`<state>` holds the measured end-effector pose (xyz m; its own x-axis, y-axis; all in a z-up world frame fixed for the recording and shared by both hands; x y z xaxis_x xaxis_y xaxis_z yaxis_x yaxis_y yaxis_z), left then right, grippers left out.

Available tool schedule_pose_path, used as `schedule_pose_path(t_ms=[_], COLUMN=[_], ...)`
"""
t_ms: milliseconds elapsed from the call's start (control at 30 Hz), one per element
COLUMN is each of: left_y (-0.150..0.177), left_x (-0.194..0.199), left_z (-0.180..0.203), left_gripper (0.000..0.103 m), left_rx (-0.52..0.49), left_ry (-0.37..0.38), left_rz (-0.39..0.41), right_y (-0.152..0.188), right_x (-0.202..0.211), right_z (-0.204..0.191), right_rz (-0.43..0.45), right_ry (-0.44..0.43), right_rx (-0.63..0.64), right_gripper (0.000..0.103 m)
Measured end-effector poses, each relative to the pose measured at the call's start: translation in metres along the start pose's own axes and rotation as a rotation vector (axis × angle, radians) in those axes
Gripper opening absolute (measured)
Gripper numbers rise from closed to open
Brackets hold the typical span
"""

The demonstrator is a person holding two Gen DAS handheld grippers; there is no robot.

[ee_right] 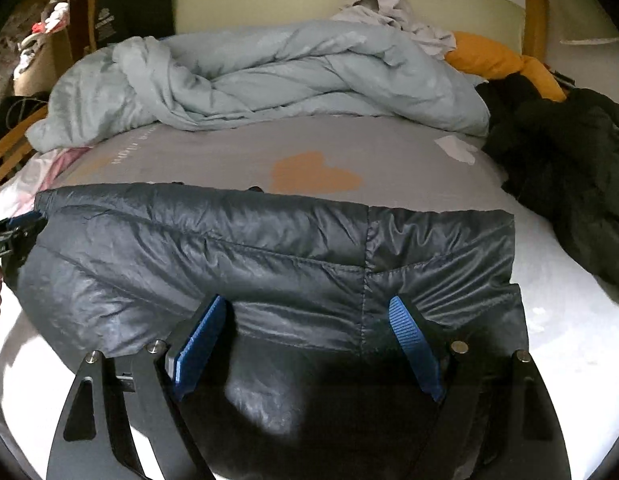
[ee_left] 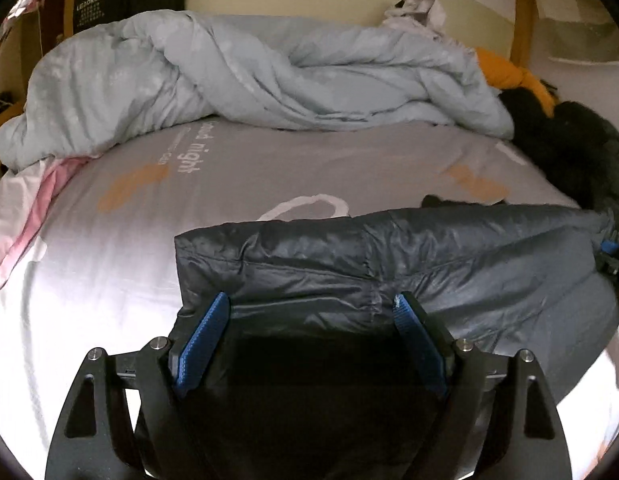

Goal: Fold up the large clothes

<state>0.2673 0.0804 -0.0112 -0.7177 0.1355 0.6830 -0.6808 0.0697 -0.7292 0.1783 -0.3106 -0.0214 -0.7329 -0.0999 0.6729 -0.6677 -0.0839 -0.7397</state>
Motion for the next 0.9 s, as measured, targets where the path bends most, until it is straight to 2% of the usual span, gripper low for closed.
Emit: schedule_pose_path(t_ms=[233, 400, 533, 600, 700, 900], left_y=[0.008, 0.011, 0.011, 0.012, 0.017, 0.020], left_x=[-0.016, -0.023, -0.026, -0.029, -0.034, -0.037], left_z=[0.003, -0.001, -0.005, -0.007, -0.007, -0.008], left_gripper=[0.085, 0.086, 0.093, 0.095, 0.096, 0.097], left_rx=[-0.008, -0.011, 0.012, 0.035, 0.040, 0.041], left_ry=[-0.058, -0.069, -0.072, -0.071, -0.075, -0.090], left_rz=[-0.028, -0.039, -0.038, -0.031, -0.023, -0.010], right_y=[0.000, -0.008, 0.001, 0.008, 0.012, 0.016], right_x=[-0.021, 0.003, -0.011, -0.020, -0.029, -0.047], right_z=[0.005, 0.019, 0.037, 0.043, 0.040, 0.044], right_rz=[-0.025, 0.043, -0.014, -0.023, -0.034, -0.092], right_ry=[-0.001, 0.043, 0.038, 0.082, 0.102, 0.069], right_rx=[-0.047, -0.104, -0.150, -0.173, -0.152, -0.163], right_gripper=[0.086, 0.086, 0.086, 0.086, 0.086, 0.090])
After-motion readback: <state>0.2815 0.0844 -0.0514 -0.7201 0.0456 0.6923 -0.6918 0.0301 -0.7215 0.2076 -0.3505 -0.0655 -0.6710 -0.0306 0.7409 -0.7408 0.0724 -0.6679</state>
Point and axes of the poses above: each gripper's, at about its wrist camera, not at the fingertips, and x roughly against the way its jaws point, z to its right, y to its underside, the point moved 6 cm from there along -x, roughly the way its jaws point, and after that the axes turned 1 degree about -z, right-handed, at the moved point
